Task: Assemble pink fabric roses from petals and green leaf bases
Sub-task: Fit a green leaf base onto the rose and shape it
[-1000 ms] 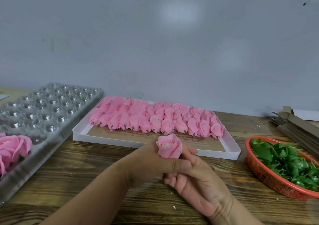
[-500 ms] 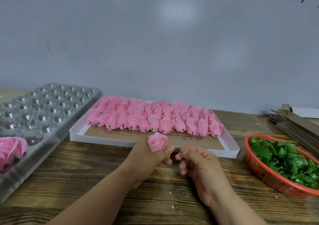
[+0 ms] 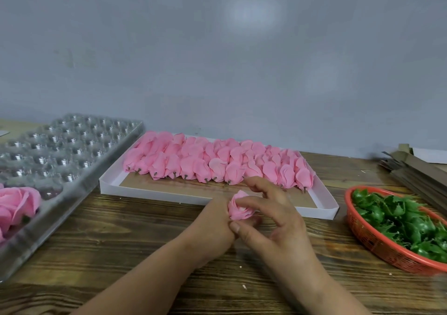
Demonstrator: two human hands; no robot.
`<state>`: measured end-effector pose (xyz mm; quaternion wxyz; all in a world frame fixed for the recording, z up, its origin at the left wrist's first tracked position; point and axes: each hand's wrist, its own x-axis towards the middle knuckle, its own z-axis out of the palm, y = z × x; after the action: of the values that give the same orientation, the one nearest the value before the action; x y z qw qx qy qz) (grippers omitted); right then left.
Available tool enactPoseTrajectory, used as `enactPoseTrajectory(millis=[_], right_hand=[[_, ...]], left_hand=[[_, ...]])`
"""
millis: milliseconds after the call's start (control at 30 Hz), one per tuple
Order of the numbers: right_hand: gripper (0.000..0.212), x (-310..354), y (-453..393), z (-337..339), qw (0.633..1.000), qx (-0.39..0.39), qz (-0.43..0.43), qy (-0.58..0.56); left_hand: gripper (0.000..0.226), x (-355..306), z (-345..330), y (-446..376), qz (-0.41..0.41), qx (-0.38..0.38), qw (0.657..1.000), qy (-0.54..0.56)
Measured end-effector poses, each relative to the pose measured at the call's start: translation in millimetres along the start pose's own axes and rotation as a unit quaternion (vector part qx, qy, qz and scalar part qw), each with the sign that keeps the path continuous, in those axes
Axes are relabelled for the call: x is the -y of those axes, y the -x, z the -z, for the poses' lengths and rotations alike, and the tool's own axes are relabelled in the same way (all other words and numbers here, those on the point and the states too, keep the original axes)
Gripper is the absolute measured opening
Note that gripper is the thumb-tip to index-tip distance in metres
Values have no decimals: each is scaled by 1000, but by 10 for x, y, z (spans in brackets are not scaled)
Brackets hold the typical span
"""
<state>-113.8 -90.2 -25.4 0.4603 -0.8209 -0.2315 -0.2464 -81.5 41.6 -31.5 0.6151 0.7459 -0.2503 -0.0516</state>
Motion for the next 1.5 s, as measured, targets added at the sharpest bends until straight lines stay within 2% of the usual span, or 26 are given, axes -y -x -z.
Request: enactPoseTrajectory(millis=[300, 500, 667, 733, 800, 867, 933, 1033, 1167, 1267, 1400, 1500], right_hand=[[13, 16, -3, -55, 996, -42, 49, 69], [10, 3, -15, -95, 985, -74, 112, 107], [14, 27, -23, -57, 977, -38, 157, 136], [18, 43, -37, -4, 995, -21, 82, 50], [24, 51, -78, 77, 994, -21, -45, -98], [22, 29, -128, 167, 958, -23, -153, -242], [19, -15, -147, 234, 914, 6, -230, -334], [15, -16, -134, 258, 892, 64, -268, -359], [14, 9, -122, 225, 899, 111, -284, -313], [9, 6, -108, 167, 891, 92, -306, -321], [21, 12, -98, 102, 889, 74, -328, -312], [14, -45, -134, 169, 856, 42, -359, -371]], left_hand=[[20, -36, -88, 9, 33, 0, 999, 12], [39, -25, -153, 31, 69, -20, 997, 31], [25, 3, -130, 20, 78, -18, 997, 1], [14, 10, -106, 20, 49, 18, 999, 10], [11, 12, -89, 35, 24, 53, 998, 8], [19, 20, -89, 44, 20, 71, 997, 1], [32, 43, -92, 41, 10, 76, 996, -34], [29, 52, -94, 33, -15, 92, 994, -55], [23, 43, -104, 43, -19, 104, 994, -27], [16, 63, -121, 37, -20, 90, 995, -39], [16, 66, -148, 27, -27, 91, 993, -71], [32, 58, -117, 36, -25, 77, 994, -70]])
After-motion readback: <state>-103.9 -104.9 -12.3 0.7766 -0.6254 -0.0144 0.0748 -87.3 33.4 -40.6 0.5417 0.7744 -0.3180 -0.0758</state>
